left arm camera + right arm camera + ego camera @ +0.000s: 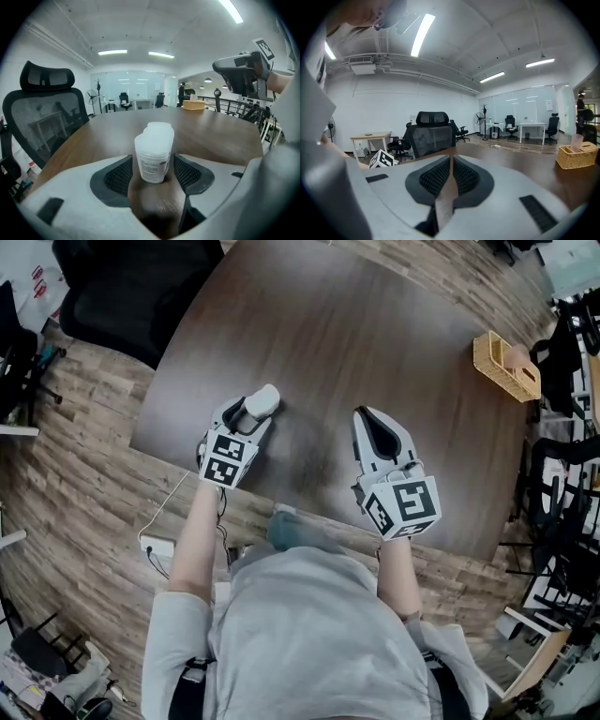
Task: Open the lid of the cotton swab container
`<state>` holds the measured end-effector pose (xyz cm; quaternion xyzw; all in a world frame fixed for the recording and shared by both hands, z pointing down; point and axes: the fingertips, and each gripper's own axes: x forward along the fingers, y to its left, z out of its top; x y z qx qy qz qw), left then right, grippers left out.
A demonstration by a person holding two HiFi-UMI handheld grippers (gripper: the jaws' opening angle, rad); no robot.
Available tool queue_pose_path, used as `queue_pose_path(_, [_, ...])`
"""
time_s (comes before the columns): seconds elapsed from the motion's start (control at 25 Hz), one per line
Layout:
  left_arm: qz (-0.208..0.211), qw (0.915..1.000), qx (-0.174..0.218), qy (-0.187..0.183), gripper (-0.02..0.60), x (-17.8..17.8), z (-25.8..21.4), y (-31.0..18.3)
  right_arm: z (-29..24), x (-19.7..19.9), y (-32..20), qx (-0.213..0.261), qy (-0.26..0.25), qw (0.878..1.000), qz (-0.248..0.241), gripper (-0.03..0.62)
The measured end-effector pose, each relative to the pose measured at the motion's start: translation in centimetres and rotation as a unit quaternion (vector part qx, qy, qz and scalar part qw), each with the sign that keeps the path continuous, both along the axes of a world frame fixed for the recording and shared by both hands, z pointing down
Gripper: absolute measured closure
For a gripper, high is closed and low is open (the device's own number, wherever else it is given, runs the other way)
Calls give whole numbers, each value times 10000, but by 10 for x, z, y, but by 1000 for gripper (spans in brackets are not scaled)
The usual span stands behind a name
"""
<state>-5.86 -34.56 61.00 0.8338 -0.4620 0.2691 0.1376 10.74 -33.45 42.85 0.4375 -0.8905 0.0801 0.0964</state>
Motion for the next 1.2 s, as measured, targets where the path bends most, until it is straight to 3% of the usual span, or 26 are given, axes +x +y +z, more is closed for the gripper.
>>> queue_pose_path(0.2, [-19, 9997, 68, -219, 349, 3, 5, -4, 2, 4, -3, -33, 33, 10000, 11, 569])
queue_pose_path(0.4, [112, 9997, 102, -174, 363, 6, 3, 2, 3, 0, -5, -11, 27, 10000, -46, 568])
queue_pose_path(0.6, [85, 9991, 264, 329, 388, 10, -25, 7, -3, -8, -6, 59, -11, 9997, -224, 568])
queue_pose_path(0.8, [36, 9963, 627, 586, 393, 8, -54, 13, -12, -16, -1, 189, -71, 9989, -417, 568])
queue_pose_path(1.2, [253, 9776, 1581, 1367, 394, 18, -153, 36, -36, -33, 13, 311, -67, 9935, -1089, 568])
